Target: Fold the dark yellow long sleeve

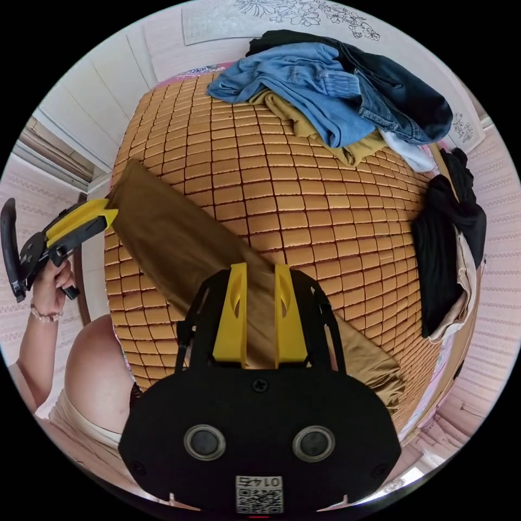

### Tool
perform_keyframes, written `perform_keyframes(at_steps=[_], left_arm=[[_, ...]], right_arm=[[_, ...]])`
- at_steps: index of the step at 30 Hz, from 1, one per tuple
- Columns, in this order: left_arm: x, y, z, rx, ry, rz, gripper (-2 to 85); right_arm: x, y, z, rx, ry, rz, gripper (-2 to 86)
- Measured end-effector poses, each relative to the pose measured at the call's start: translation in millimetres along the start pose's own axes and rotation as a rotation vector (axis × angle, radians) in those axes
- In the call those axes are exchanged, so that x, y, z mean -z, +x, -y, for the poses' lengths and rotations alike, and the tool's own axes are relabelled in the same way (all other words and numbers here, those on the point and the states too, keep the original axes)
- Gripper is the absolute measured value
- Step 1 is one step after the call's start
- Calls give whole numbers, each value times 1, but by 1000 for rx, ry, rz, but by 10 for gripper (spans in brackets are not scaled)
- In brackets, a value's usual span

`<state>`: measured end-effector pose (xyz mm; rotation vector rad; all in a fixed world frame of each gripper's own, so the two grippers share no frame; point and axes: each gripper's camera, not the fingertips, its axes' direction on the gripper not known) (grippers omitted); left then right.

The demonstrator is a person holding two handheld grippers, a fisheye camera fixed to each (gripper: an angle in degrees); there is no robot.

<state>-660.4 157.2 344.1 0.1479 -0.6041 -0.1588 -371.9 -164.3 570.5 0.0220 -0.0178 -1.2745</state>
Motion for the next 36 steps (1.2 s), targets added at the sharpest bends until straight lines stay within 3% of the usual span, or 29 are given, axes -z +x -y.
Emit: perform_keyframes(at_steps=[2,6,12,18,21,26,31,36], left_arm=[[3,9,-4,-26,3,-37,8],[14,19,-7,-29,18,-78,-7],[102,57,-9,-112,267,-364,-10],[226,181,-44,-620,512,-775,-9],[259,264,-97,-933,445,-988,-5],[236,387,-220,-1355,-182,-1265,52],[232,430,-285,-1499,-360,-1110,56],[241,484,-314,-1655,-253,-882,62]], right_arm=[[4,5,-8,-16,4,39,11],[18,15,-23,-22,11,49,-5],[102,67,-92,-169,259,122,-9],[201,142,-281,-510,673,178,-6],[224,163,-407,-690,739,163,1],[182,152,-615,-1057,427,117,28],[167,109,-721,-1214,276,159,57],[176,100,-749,-1249,298,206,78]])
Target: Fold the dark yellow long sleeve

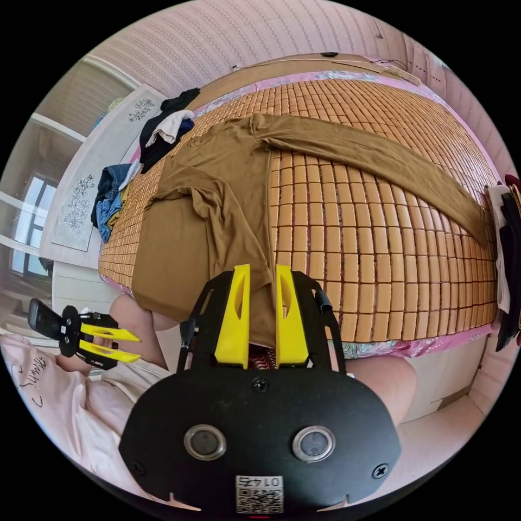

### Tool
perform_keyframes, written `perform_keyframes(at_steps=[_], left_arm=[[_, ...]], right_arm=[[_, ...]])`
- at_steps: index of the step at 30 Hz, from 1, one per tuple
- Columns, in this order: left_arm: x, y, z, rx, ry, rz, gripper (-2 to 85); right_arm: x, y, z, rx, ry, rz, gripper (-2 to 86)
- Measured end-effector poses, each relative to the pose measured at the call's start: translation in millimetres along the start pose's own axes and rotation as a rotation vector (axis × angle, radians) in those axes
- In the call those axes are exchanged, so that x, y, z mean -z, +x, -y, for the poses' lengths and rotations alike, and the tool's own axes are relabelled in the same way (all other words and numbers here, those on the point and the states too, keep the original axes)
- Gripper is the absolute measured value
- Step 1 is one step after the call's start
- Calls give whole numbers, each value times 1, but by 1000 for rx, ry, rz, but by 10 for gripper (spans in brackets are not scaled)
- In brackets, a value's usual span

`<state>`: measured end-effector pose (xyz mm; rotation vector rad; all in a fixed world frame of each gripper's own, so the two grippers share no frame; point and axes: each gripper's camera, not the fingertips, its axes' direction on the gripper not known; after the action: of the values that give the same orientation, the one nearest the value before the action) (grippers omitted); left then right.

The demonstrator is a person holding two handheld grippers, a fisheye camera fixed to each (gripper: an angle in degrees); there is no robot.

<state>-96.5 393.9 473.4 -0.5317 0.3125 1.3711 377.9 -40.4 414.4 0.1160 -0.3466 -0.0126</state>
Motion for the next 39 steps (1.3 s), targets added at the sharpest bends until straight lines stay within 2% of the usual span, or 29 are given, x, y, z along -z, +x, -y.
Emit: perform_keyframes(at_steps=[5,8,13,21,25,27,30,32,39], left_arm=[[-50,-2,74,-43,-97,145,84],[-86,-6,104,-36,-213,134,85],[-93,-6,127,-73,-310,151,19],[-39,5,133,-100,-206,126,-9],[-37,7,128,-109,-239,151,-9],[-38,6,124,-113,-259,156,-9],[-36,1,114,-106,-269,159,-8],[-30,-5,106,-92,-263,160,-8],[21,-21,84,-83,-179,93,-7]], right_arm=[[6,-11,4,89,-28,-91,97],[3,-7,10,61,-106,-116,67],[32,-4,8,53,-71,-125,10],[81,-9,-8,96,-35,-9,16],[71,-27,-17,143,-137,28,101],[65,-37,-21,148,-180,30,109],[56,-54,-31,171,-230,-91,88],[66,-66,-38,184,-205,-129,27],[133,-73,-63,147,-126,33,3]])
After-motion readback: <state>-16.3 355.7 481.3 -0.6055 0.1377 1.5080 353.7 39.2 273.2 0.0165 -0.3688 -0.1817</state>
